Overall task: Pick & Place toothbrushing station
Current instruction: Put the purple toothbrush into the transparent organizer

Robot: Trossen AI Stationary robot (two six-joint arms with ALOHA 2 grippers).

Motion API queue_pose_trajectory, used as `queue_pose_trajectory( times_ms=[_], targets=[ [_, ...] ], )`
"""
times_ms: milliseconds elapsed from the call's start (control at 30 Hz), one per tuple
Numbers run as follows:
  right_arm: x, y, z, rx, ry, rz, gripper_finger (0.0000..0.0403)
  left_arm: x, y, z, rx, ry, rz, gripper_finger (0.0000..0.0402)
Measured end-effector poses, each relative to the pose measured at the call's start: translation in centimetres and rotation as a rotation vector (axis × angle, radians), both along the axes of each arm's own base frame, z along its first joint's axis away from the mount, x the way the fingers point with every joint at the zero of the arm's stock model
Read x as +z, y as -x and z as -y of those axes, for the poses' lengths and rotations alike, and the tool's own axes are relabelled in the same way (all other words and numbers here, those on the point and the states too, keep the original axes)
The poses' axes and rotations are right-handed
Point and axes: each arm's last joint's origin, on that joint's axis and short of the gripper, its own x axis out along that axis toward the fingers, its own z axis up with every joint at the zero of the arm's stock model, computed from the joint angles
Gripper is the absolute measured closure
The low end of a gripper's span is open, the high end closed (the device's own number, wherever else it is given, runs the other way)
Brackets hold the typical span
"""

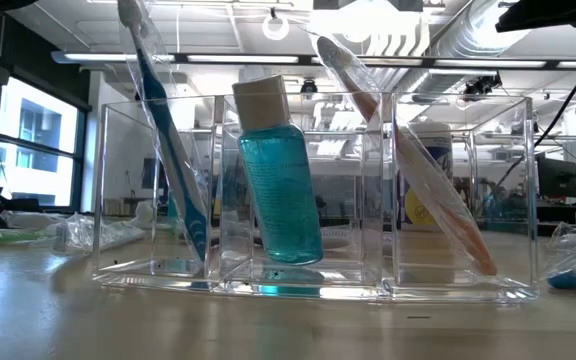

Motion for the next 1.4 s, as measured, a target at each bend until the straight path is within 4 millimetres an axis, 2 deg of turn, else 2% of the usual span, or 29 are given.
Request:
queue_pose_trajectory(
  times_ms=[167,233,533,733,967,1167,1300,1400],
  targets=[
    [0.0,0.0,0.0,0.0,0.0,0.0,0.0254,0.0,0.0,0.0,-0.026,0.003,0.003,0.0363],
    [0.0,0.0,0.0,0.0,0.0,0.0,0.0254,0.0,0.0,0.0,-0.026,0.002,0.004,0.0388],
    [0.0,0.0,0.0,0.0,0.0,0.0,0.0254,0.3,-0.6,0.4,0.006,-0.012,0.084,0.0396],
    [0.0,0.0,0.0,0.0,0.008,0.001,0.0254,2.4,-1.9,1.3,0.076,-0.047,0.156,0.0399],
    [0.0,0.0,0.0,0.002,0.004,-0.005,0.0254,7.3,-3.0,2.3,0.084,-0.068,0.193,0.04],
    [0.0,0.0,0.0,0.005,-0.002,-0.011,0.0254,12.5,-3.5,2.9,0.118,-0.027,0.191,0.0401],
    [-0.1,0.0,0.0,0.01,-0.013,-0.025,0.0254,16.0,-4.4,3.7,0.132,0.064,0.311,0.0401],
    [-0.1,0.0,0.0,0.01,-0.013,-0.025,0.0254,18.5,-5.1,4.7,0.034,0.105,0.501,0.0401]
  ],
)
